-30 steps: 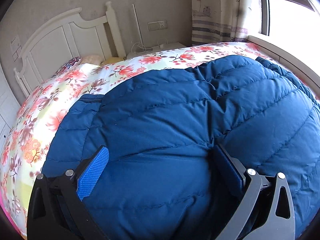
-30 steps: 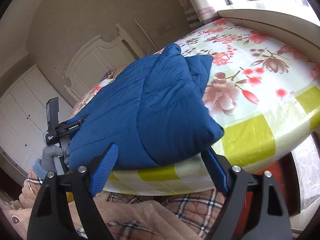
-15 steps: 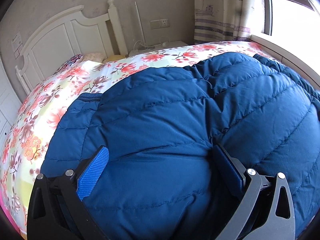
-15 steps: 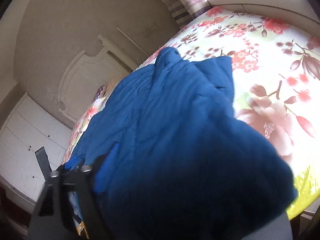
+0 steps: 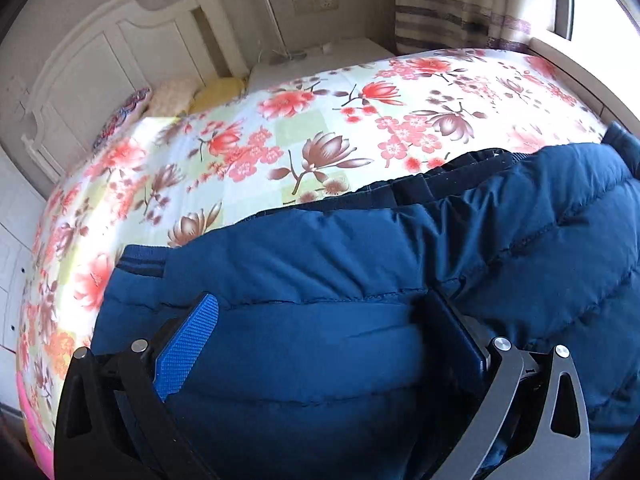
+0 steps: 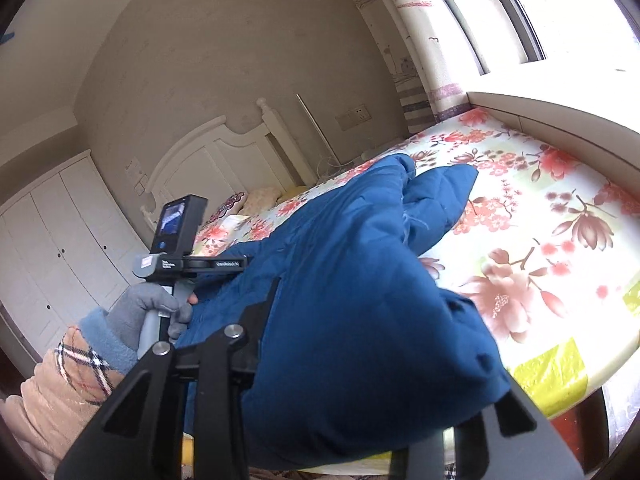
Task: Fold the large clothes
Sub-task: 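Grasp the folded jacket bundle with both grippers and lift it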
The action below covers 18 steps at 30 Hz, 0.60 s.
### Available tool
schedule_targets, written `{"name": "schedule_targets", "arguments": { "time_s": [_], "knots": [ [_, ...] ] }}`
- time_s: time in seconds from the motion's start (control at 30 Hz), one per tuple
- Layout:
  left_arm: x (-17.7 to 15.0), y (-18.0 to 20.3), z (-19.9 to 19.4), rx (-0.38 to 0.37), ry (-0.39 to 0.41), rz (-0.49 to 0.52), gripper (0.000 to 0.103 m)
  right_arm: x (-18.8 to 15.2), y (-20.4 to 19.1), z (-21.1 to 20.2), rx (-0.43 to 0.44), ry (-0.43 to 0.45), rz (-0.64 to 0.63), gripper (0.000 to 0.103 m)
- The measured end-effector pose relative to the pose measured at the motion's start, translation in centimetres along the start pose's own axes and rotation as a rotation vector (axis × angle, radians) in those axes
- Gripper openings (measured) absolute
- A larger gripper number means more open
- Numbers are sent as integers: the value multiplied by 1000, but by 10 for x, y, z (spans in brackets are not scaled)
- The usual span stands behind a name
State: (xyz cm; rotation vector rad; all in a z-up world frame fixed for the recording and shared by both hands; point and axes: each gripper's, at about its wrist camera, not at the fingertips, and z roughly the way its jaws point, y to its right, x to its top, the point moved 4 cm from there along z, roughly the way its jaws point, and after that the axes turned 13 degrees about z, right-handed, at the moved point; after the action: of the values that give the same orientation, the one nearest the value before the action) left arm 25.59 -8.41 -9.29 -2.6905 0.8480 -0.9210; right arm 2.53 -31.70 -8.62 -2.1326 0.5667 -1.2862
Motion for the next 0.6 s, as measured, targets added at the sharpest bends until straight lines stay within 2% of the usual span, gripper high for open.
{"name": "schedule_targets", "arguments": {
  "time_s": [0.1,0.2,0.23,0.3,0.37,0.4,0.47,0.5,0.6],
  "knots": [
    [-17,0,-39,-32,98,-20,97,6,-8,2,-2,8,-21,33],
    [-56,6,-94,-89,215,-28,98,9,-19,2,7,25,-46,33],
    [-77,17,-105,-113,222,7,98,10,-25,2,9,32,-60,33],
    [-105,43,-100,-127,171,96,98,15,-45,4,20,45,-103,33],
    [-136,57,-106,-100,232,127,98,14,-78,9,27,49,-191,33],
    [-145,56,-111,-124,252,137,97,12,-98,11,25,59,-259,33],
    [-164,39,-134,-209,313,101,97,6,-136,15,33,72,-381,33],
    [-175,17,-148,-222,360,35,97,1,-158,20,40,75,-449,33],
    [-200,-53,-169,-168,425,-139,97,-26,-221,45,54,60,-647,33]
  ]
}}
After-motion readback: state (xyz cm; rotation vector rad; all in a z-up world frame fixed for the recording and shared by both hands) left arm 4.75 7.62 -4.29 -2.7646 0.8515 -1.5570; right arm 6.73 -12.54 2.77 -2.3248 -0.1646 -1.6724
